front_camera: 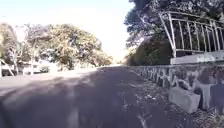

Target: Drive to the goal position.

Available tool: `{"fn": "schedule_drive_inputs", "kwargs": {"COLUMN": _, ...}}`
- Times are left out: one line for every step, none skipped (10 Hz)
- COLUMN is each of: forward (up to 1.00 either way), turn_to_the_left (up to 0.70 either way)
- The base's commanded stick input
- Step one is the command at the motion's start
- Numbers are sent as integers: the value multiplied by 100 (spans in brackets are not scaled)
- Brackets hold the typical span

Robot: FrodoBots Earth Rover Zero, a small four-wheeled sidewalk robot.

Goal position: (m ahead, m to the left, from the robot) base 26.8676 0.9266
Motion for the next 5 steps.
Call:
{"fn": "schedule_drive_inputs", "kwargs": {"forward": 100, "turn_to_the_left": 0}}
{"fn": "schedule_drive_inputs", "kwargs": {"forward": 100, "turn_to_the_left": 0}}
{"fn": "schedule_drive_inputs", "kwargs": {"forward": 100, "turn_to_the_left": 0}}
{"fn": "schedule_drive_inputs", "kwargs": {"forward": 100, "turn_to_the_left": 0}}
{"fn": "schedule_drive_inputs", "kwargs": {"forward": 100, "turn_to_the_left": 0}}
